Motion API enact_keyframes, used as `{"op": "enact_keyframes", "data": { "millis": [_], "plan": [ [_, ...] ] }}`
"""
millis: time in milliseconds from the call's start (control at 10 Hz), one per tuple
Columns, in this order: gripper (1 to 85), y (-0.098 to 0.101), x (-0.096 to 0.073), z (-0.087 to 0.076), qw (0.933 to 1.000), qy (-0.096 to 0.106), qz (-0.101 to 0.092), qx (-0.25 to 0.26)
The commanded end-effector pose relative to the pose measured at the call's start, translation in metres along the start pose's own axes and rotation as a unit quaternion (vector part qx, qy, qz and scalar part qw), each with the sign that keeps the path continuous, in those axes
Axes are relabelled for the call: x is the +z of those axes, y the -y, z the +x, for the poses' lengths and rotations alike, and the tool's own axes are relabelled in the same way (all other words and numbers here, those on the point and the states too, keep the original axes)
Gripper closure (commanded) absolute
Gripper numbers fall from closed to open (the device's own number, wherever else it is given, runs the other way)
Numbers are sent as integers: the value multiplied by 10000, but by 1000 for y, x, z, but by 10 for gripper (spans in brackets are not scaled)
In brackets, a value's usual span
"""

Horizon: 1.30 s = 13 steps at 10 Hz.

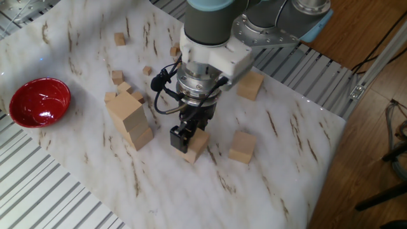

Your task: Stack the blocks in a vertical line of five

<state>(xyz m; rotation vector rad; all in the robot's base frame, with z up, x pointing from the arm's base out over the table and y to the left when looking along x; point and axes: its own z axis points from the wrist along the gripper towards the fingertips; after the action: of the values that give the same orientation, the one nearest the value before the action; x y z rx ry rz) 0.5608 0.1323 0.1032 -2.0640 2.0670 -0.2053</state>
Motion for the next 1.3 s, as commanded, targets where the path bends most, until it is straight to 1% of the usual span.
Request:
{"op": "enact_keyframes", "data": {
  "millis": [0, 100, 300, 400, 500, 600, 700, 800, 900, 1000, 1100, 1200],
  "plan": [
    [353, 14, -2, 5, 9993, -73, 251, 253],
    [357, 12, -2, 8, 9993, -117, 229, 256],
    [357, 5, -1, 4, 9997, -55, 89, 199],
    [357, 10, -12, 9, 9999, -6, -72, 144],
    [357, 17, -27, 17, 9997, 1, -226, 38],
    [357, 23, -46, 23, 9992, 70, -394, 14],
    [357, 27, -58, 26, 9987, 133, -493, -13],
    [357, 29, -67, 26, 9981, 231, -569, 21],
    [353, 33, -75, 33, 9979, 236, -597, -72],
    [357, 37, -85, 55, 9979, 2, -586, -264],
    [357, 35, -98, 67, 9974, -69, -642, -324],
    [357, 32, -112, 76, 9969, -95, -690, -375]
  ]
}}
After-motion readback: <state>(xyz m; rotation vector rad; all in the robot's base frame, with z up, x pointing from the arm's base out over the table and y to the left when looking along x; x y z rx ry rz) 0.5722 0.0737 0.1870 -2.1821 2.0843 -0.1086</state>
